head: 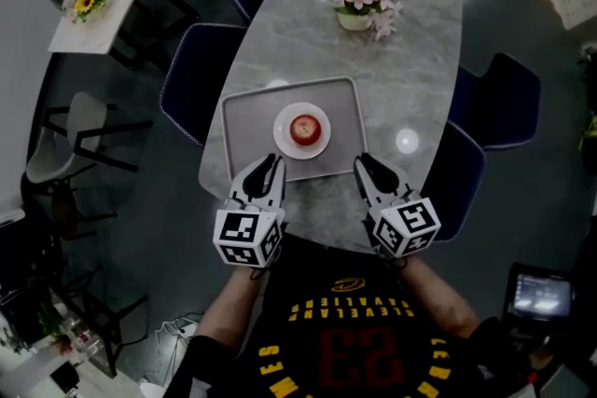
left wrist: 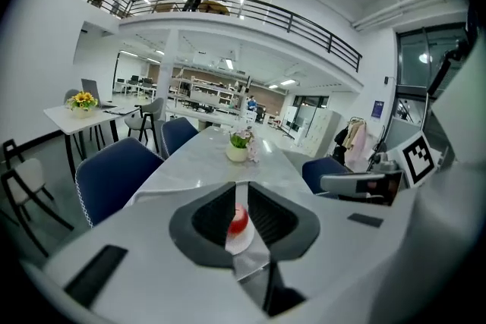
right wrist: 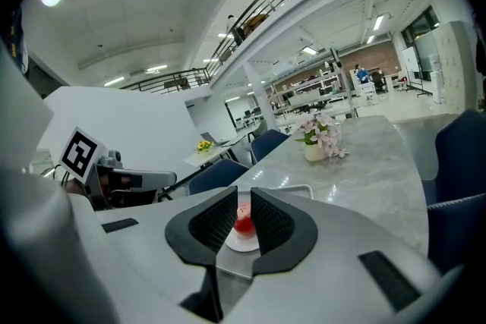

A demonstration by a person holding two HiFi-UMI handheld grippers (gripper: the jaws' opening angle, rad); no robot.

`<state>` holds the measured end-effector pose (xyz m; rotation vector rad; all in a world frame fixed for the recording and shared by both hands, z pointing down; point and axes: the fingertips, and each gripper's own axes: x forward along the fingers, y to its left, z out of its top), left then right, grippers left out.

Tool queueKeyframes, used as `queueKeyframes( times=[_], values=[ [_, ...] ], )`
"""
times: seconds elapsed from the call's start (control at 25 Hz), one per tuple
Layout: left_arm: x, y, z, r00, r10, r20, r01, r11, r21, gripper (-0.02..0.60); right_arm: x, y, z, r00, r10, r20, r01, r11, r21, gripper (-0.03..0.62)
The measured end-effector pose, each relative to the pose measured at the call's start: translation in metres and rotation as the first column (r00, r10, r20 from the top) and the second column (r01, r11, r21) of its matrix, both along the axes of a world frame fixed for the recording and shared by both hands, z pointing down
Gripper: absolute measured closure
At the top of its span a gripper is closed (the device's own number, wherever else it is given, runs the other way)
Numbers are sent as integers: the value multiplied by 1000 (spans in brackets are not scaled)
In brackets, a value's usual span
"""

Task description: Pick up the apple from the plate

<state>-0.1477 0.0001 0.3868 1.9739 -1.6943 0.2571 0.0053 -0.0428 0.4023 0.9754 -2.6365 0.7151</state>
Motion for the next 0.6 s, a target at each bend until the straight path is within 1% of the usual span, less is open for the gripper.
queueKeyframes(
  times=[0.28, 0.52, 0.6],
  values=[
    [-22, -22, 50, 998, 63, 24, -60, 990, -124, 541, -14, -20, 37, 998, 41, -45, -44, 996, -73, 536],
    [-34, -34, 77, 995, 100, 30, -92, 977, -192, 540, -20, -25, 62, 994, 75, -80, -85, 988, -130, 536],
    [-38, -40, 90, 994, 110, 22, -102, 971, -218, 540, -21, -28, 73, 992, 84, -93, -97, 984, -147, 536]
  ],
)
